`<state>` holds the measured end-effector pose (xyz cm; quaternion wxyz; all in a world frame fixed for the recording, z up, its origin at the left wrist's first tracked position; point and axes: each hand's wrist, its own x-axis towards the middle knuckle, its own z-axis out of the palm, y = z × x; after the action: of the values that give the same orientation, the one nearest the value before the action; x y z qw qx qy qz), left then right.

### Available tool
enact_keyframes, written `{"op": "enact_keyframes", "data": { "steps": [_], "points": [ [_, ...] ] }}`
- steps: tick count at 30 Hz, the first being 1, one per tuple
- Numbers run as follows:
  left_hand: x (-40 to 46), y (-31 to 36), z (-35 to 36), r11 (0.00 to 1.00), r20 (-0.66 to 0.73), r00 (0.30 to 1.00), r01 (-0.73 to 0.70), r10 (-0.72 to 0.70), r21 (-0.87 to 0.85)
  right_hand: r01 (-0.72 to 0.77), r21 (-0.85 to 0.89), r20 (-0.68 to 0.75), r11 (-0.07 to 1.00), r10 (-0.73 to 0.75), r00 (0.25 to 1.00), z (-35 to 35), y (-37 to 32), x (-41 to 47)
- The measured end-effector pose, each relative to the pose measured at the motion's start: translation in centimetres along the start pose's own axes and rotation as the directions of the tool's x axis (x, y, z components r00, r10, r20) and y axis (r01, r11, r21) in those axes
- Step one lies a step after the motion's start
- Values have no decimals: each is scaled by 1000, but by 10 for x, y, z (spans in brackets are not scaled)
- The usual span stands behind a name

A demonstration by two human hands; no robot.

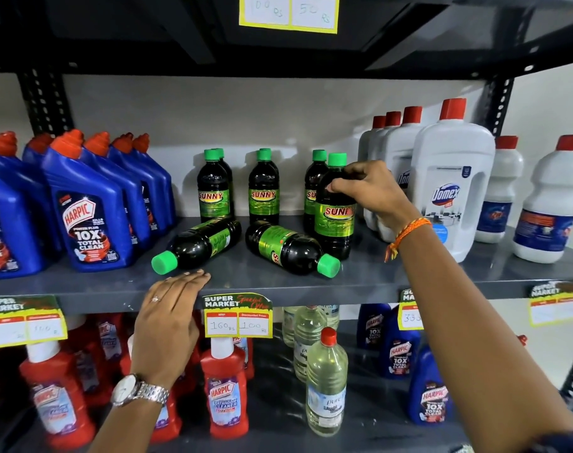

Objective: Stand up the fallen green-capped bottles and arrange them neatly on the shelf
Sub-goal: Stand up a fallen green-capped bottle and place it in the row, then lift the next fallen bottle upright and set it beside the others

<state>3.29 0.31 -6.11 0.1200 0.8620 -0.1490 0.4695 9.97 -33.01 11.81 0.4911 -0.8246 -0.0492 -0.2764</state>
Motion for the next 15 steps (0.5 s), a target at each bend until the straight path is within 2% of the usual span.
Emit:
{"op": "enact_keyframes", "data": {
  "steps": [4, 6, 9, 11, 12, 15],
  "points": [
    [1, 0, 2, 1000, -26, 1000, -9, 9, 8, 11, 22, 43, 1000, -12, 999, -4, -3, -10],
    [0, 0, 3, 1000, -26, 1000, -3, 4, 10, -14, -3, 21, 1000, 14, 1000, -5, -4, -18],
    [-2, -1, 5, 1000, -26, 1000, -4, 5, 16, -26, -179, -209, 983, -12, 978, -5, -5, -45],
    [-1, -2, 6, 1000, -37, 999, -13, 14, 23, 3, -254, -286, 967, -78, 955, 0, -5, -72],
    [-1, -2, 6, 999, -43, 999, -17, 18, 31, 5, -269, -254, 963, -76, 964, 5, -3, -87],
    [3, -3, 8, 998, -45, 998, -41, 42, 40, -20, -360, -18, 933, 15, 1000, 20, -1, -126]
  ]
}}
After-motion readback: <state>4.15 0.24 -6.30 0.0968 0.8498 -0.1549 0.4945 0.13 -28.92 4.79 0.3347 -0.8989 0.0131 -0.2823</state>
